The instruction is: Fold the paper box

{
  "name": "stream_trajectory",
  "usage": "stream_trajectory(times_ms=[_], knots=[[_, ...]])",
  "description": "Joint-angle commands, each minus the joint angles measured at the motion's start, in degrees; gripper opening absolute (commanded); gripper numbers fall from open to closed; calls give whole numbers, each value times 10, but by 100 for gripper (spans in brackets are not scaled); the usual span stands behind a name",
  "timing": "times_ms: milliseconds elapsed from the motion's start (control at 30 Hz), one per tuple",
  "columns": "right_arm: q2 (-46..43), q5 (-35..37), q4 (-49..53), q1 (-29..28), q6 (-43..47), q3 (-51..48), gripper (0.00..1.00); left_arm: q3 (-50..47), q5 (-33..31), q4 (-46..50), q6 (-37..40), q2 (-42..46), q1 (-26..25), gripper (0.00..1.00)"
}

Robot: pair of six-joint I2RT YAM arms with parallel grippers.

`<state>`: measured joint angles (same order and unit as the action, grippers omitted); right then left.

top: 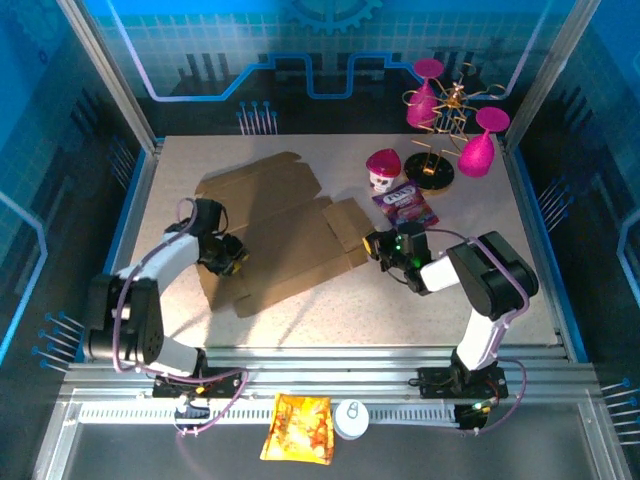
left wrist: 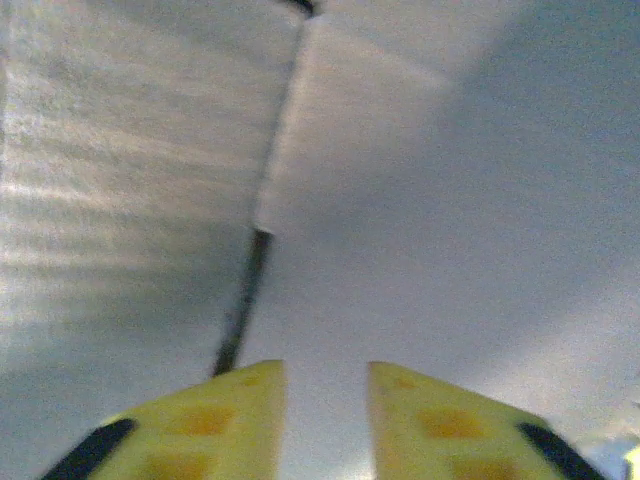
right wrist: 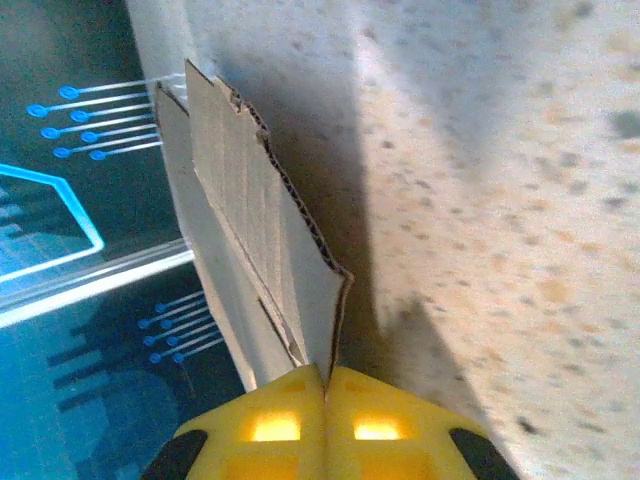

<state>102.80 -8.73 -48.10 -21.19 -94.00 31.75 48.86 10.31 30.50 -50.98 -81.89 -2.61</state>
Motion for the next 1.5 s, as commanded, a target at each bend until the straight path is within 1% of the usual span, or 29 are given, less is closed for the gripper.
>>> stream_trajectory(times_ms=[0, 67, 100, 167, 200, 267, 300, 367, 433, 500, 600, 833, 967, 1067, 1133, 1167, 1233, 1300, 1433, 1467], knots=[[-47, 59, 38, -16, -59, 43, 0, 37, -1, 38, -86, 83, -36, 43], [-74, 85, 97, -28, -86, 64, 0, 39, -20, 50, -164, 127, -79, 53], [-89, 97, 128, -33, -101, 75, 0, 37, -42, 62, -218, 152, -108, 58], [-106, 115, 174, -41, -130, 92, 0, 15, -84, 61, -333, 196, -171, 64], [-112, 121, 196, -43, -146, 102, 0, -4, -104, 43, -398, 217, -207, 66], [-121, 129, 229, -46, -171, 117, 0, -36, -147, 15, -503, 243, -265, 67], [-123, 128, 244, -47, -181, 125, 0, -48, -173, -3, -542, 250, -292, 68], [-126, 125, 268, -47, -197, 137, 0, -58, -218, -23, -593, 252, -324, 70], [-130, 126, 286, -47, -206, 145, 0, -58, -257, -41, -602, 247, -340, 72], [-133, 125, 305, -46, -213, 153, 0, -57, -280, -66, -611, 236, -348, 74], [-138, 125, 319, -46, -228, 155, 0, -61, -288, -98, -629, 217, -358, 76], [-149, 117, 348, -38, -252, 155, 0, -85, -308, -115, -673, 203, -393, 78], [-160, 110, 377, -35, -260, 159, 0, -127, -338, -196, -664, 190, -396, 77], [-164, 103, 392, -30, -263, 163, 0, -151, -379, -230, -660, 183, -395, 76], [-165, 97, 399, -29, -267, 165, 0, -170, -402, -271, -651, 176, -394, 74], [-165, 94, 403, -28, -269, 166, 0, -176, -409, -292, -640, 171, -392, 72], [-163, 88, 408, -28, -270, 170, 0, -178, -413, -300, -624, 167, -387, 65], [-162, 81, 416, -27, -270, 175, 0, -176, -422, -306, -603, 166, -383, 53], [-169, 77, 440, -27, -266, 179, 0, -156, -434, -283, -562, 184, -379, 35], [-172, 76, 447, -27, -263, 179, 0, -149, -439, -271, -559, 191, -380, 28]])
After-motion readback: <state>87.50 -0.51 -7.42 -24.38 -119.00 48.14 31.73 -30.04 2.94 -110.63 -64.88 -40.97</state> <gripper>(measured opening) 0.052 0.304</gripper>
